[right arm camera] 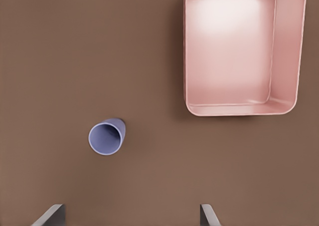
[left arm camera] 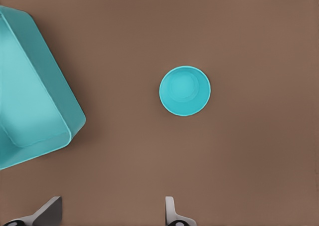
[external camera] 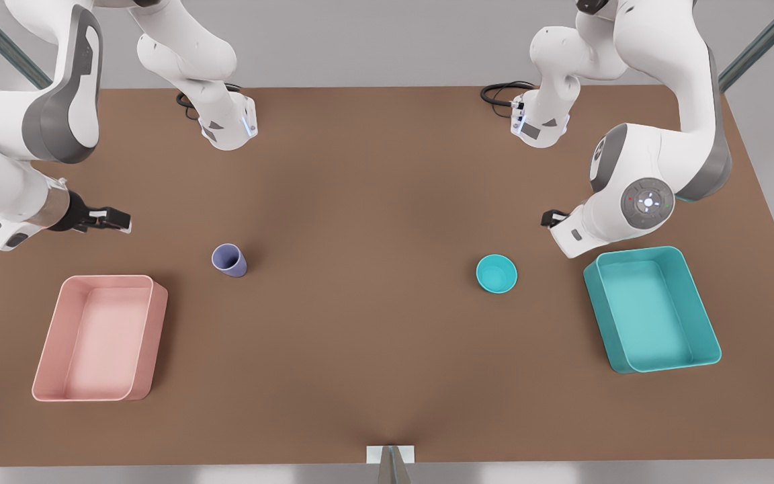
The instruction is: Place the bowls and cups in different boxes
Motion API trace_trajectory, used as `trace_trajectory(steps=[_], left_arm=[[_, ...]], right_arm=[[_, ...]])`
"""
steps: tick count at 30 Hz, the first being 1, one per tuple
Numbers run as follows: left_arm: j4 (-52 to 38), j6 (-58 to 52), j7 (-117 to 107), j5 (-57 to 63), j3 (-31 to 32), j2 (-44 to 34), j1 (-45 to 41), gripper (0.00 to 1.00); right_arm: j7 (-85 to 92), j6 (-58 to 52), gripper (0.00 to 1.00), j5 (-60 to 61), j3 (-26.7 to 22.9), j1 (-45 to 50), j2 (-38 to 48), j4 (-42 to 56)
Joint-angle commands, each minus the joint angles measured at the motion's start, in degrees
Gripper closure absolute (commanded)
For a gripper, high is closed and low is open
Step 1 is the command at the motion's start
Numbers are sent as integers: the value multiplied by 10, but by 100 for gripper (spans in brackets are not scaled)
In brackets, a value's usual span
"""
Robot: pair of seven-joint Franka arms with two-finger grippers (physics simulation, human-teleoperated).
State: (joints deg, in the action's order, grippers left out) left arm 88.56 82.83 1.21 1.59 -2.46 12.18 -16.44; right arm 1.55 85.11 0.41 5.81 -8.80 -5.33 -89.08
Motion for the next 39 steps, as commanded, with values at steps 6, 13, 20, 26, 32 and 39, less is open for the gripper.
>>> trace_trajectory(steps=[6,13,20,26,32,39], left_arm=[[93,275,10,-147,-4,114,-3,0],[179,375,226,-222,-5,198,12,0],[189,373,266,-285,-1,224,24,49],[186,349,267,-294,-3,219,24,79],[-14,189,210,-106,-86,174,65,79],[-267,187,212,-94,-62,320,252,79]], right_arm=[[-14,77,0,1,7,52,-67,-10],[-85,441,0,-3,9,84,11,-341],[-112,578,0,4,9,84,4,-444],[-111,577,0,4,7,76,-30,-452],[-110,573,0,4,6,75,-59,-467],[-107,577,27,3,6,70,-86,-465]])
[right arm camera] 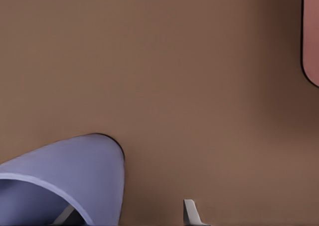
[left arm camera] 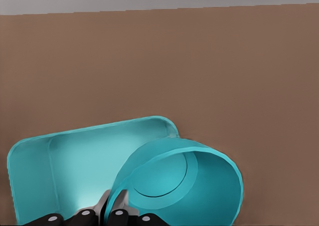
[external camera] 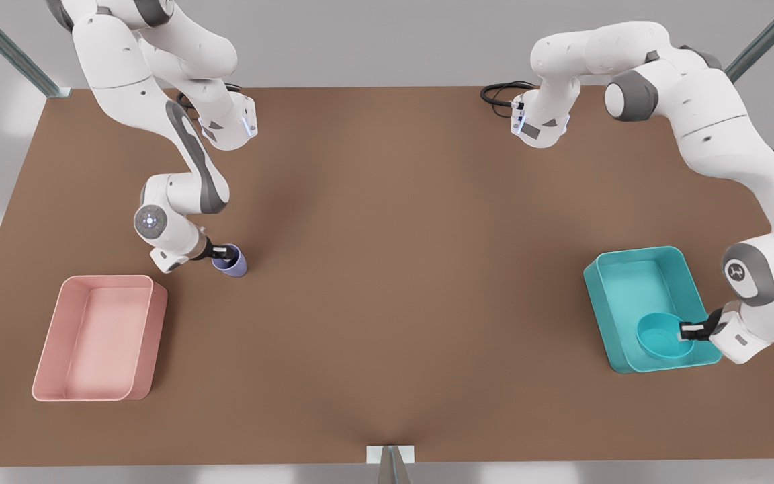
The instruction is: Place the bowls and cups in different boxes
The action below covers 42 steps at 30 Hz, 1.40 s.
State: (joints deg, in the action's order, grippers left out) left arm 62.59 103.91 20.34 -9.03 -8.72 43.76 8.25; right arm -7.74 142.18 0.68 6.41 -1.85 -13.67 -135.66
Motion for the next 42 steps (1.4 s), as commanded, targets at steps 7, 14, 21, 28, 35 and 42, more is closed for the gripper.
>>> trace_trajectory(steps=[7,14,21,28,35,42], left_arm=[[166,67,43,65,-3,-18,33,79],[212,156,43,62,-9,14,35,43],[207,-9,-40,112,-10,-164,-24,0],[204,-179,-202,131,82,-328,-184,0],[189,-223,-203,132,93,-319,-186,0],[189,-232,-203,135,105,-322,-180,0]], right_arm=[[-18,2,79,0,1,1,-9,19],[39,-109,79,1,-5,-6,29,137],[368,-228,79,0,-6,-196,-91,365],[389,-222,79,-2,-6,-226,-268,496],[387,-200,0,-1,-6,-226,-297,508],[385,-309,0,-1,7,-224,-225,505]])
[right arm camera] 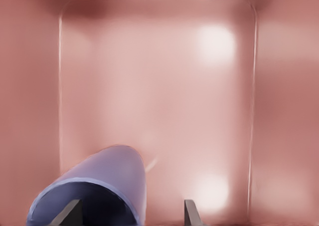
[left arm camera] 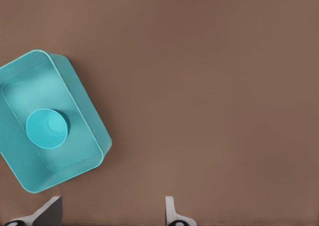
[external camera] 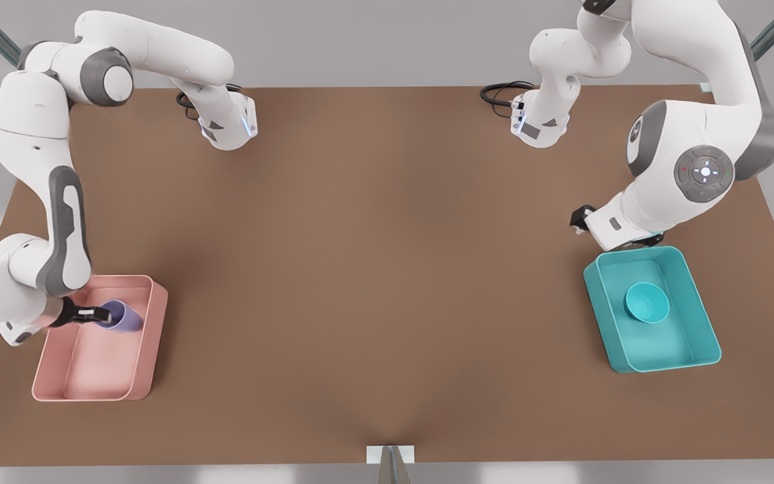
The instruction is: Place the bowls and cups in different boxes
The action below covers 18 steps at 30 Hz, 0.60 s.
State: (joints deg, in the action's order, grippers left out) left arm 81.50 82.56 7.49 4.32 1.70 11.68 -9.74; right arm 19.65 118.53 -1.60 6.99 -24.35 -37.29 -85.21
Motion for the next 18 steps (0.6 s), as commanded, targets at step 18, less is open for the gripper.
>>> trace_trajectory(steps=[18], left_arm=[[0,-19,-77,2,1,-4,0,0]], right_arm=[[-237,-360,0,1,-8,181,295,15]])
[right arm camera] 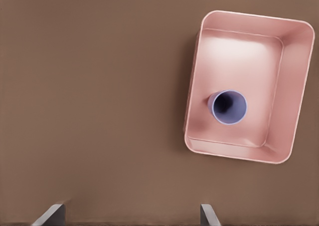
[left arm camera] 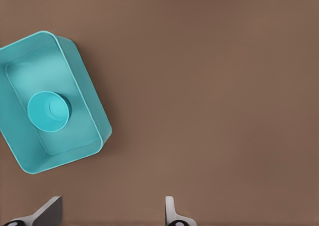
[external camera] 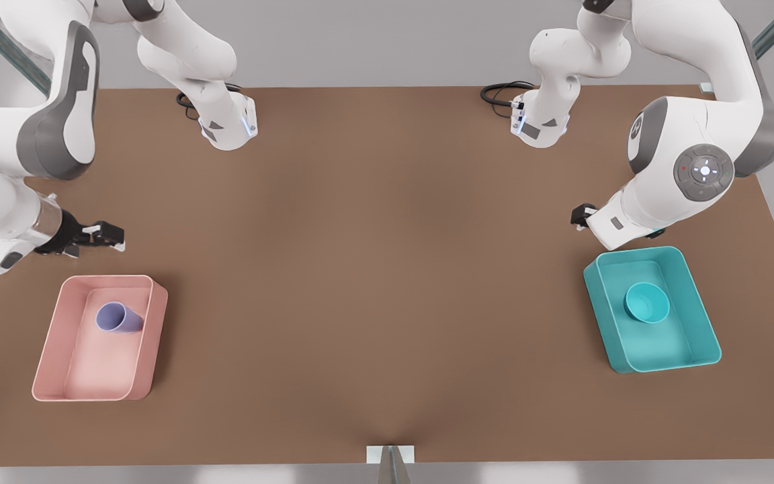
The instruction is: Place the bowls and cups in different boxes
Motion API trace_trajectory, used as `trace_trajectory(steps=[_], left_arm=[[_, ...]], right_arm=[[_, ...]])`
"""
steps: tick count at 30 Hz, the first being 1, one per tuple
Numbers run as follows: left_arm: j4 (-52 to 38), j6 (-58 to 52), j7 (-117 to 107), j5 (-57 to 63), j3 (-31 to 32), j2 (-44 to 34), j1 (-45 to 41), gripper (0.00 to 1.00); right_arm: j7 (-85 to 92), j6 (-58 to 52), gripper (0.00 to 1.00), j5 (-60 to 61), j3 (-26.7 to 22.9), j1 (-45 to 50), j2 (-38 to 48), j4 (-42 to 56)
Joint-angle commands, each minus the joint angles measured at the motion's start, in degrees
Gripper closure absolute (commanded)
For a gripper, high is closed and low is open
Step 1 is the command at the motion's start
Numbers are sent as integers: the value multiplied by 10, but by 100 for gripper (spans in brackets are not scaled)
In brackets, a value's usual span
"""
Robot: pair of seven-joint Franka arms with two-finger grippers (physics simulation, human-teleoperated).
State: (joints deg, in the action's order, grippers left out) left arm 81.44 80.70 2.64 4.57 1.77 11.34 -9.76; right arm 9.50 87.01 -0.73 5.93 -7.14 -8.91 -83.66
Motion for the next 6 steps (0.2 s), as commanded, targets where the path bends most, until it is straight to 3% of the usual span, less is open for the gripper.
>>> trace_trajectory(steps=[1,6], left_arm=[[-1,1,-28,1,0,0,0,0],[-1,2,-28,1,0,2,0,0]], right_arm=[[-137,-43,0,-10,-14,29,21,-17],[-129,-23,0,-3,-40,38,39,-63]])
